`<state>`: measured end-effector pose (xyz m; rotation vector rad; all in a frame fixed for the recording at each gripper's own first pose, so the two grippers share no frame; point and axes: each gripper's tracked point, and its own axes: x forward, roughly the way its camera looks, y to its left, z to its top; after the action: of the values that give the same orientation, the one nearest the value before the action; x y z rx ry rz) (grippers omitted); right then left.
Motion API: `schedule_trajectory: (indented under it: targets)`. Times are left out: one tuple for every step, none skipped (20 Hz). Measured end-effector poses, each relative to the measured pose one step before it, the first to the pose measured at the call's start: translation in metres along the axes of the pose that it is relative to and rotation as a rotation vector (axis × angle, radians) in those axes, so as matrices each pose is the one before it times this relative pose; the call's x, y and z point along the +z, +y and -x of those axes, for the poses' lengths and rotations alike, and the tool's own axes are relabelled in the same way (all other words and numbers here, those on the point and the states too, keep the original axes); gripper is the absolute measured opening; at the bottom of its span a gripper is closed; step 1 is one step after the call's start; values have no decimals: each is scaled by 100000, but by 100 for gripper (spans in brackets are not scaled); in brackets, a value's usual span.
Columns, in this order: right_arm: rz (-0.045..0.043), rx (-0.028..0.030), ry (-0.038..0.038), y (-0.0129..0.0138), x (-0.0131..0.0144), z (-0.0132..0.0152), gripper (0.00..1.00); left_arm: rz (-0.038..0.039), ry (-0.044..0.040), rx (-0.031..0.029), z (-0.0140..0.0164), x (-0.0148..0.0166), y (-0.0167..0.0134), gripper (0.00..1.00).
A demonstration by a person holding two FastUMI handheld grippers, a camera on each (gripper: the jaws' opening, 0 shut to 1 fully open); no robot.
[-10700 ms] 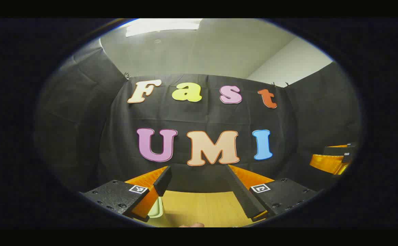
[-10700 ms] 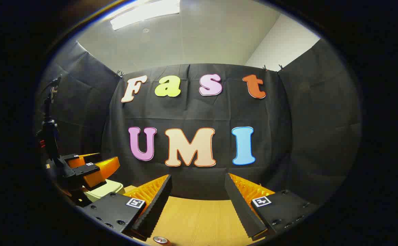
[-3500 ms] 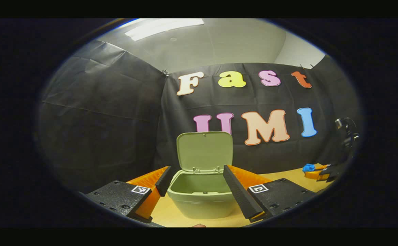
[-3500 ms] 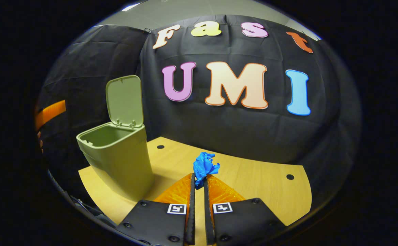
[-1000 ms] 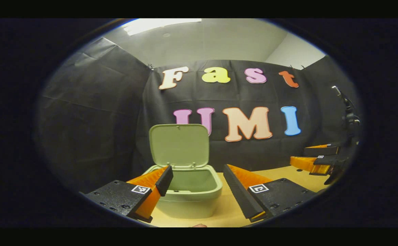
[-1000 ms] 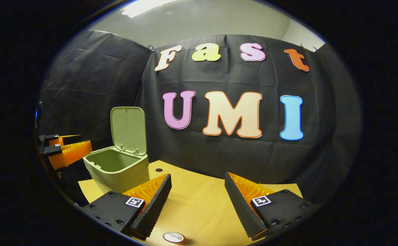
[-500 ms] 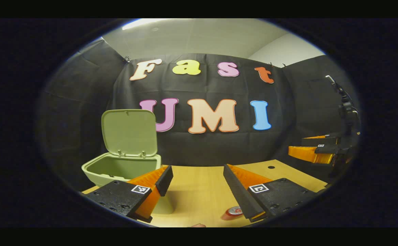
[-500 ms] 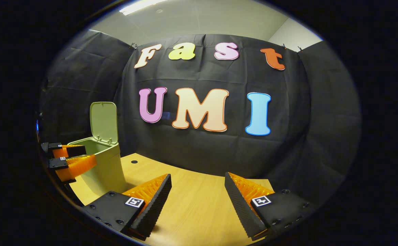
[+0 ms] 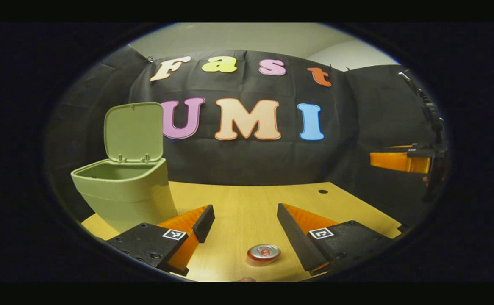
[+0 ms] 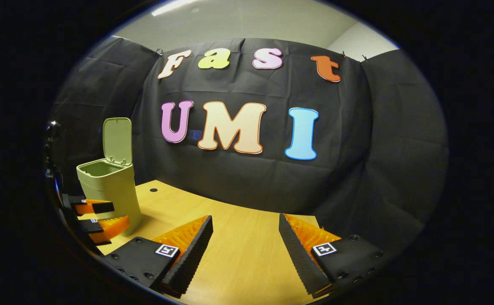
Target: Press the lid of the desktop garbage bin to open it, pick up the crumpled paper on the desktop and throw it into the bin, then pick up the pop can on the desktop and drop it into the bin, and finally close the garbage bin lid.
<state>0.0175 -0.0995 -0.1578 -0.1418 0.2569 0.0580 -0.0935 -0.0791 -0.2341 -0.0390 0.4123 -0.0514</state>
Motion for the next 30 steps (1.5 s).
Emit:
schedule_trajectory:
  targets:
    - [180, -148, 439, -319, -266, 114, 98, 343, 2336, -303, -169, -1120, -296, 90]
    - [169, -296, 299, -399, -164, 137, 98, 302, 2456, -172, -179, -1159, -283, 90]
    - [181, -296, 491, -292, -213, 57, 98, 62, 1839, -233, -144, -983, -296, 90]
    - [188, -283, 508, -321, -278, 119, 99, -90, 1792, -170, -143, -933, -258, 90]
    - [246, -411, 511, -223, -270, 121, 99, -68, 1784, -153, -201, -952, -190, 90]
    - [197, -301, 568, -221, -165, 39, 99, 22, 1959, -84, -220, -1014, -112, 90]
    - [185, -210, 641, -198, -328, 25, 99, 270, 1904, -191, -161, -1015, -160, 90]
    - [219, -164, 569, -97, -235, 140, 99, 448, 2034, -355, -146, -1070, -230, 90]
    - [267, -368, 486, -134, -278, 71, 99, 185, 1935, -237, -183, -950, -178, 90]
    - [919, -455, 841, -203, -415, 38, 99, -139, 1909, -175, -172, -892, -230, 91]
    - [877, -414, 765, -167, -321, 46, 99, -319, 1824, -205, -181, -924, -162, 91]
    - [511, -392, 770, -183, -275, 46, 99, -565, 1643, -28, -198, -831, -19, 90]
    - [-402, -130, 668, -177, -207, 188, 99, -913, 390, -120, -266, -410, -50, 90]
    - [-963, 59, 378, -99, -73, 146, 99, -945, 1056, -77, -281, -611, 11, 90]
    - [-925, -419, 433, -254, -131, 54, 98, -814, 1447, -74, -264, -630, -6, 90]
    - [-594, -414, 304, -213, -115, 175, 99, -355, 1347, -30, -385, -581, 115, 90]
    - [-423, -320, 157, 50, -91, 15, 99, -94, 1228, 253, -384, -491, 74, 90]
    - [-369, -124, 169, -24, 3, 64, 99, 432, 129, 82, -173, -243, 137, 90]
    - [-168, -203, 158, 14, -35, -32, 99, 1028, -1226, -166, -137, 151, -3, 91]
    - [190, -334, 132, -68, -62, 26, 99, 653, -176, 723, 7, 293, 508, 88]
    - [363, -286, 131, 6, -125, -21, 99, 714, 28, 135, -22, 287, 294, 76]
    - [-89, 4, -43, 151, 46, -28, 98, 298, -931, 96, 219, 614, 219, 76]
    - [-422, 263, 142, 185, 14, -55, 98, -353, -800, -36, 156, 883, 235, 76]
    - [-587, 425, 35, 324, 79, -77, 99, -808, -1342, -53, 180, 918, 269, 77]
    - [-758, 317, -198, 286, 14, -21, 99, -872, -1823, 89, 148, 1158, 382, 77]
    - [-1221, 824, 171, 497, -30, -148, 99, -633, -1606, -190, 111, 1130, 283, 76]
    - [-1075, 967, 6, 645, -14, -91, 99, -421, -1867, -280, 149, 1233, 225, 76]
    - [-843, 1274, 7, 805, -7, -97, 99, -410, -1817, -143, 179, 1020, 233, 77]
    - [-220, 914, 127, 632, -105, -149, 99, -500, -2905, -421, 208, 1459, 183, 76]
    - [-3, 1069, 97, 709, -68, -140, 98, -746, -2580, -84, 135, 1431, 349, 76]
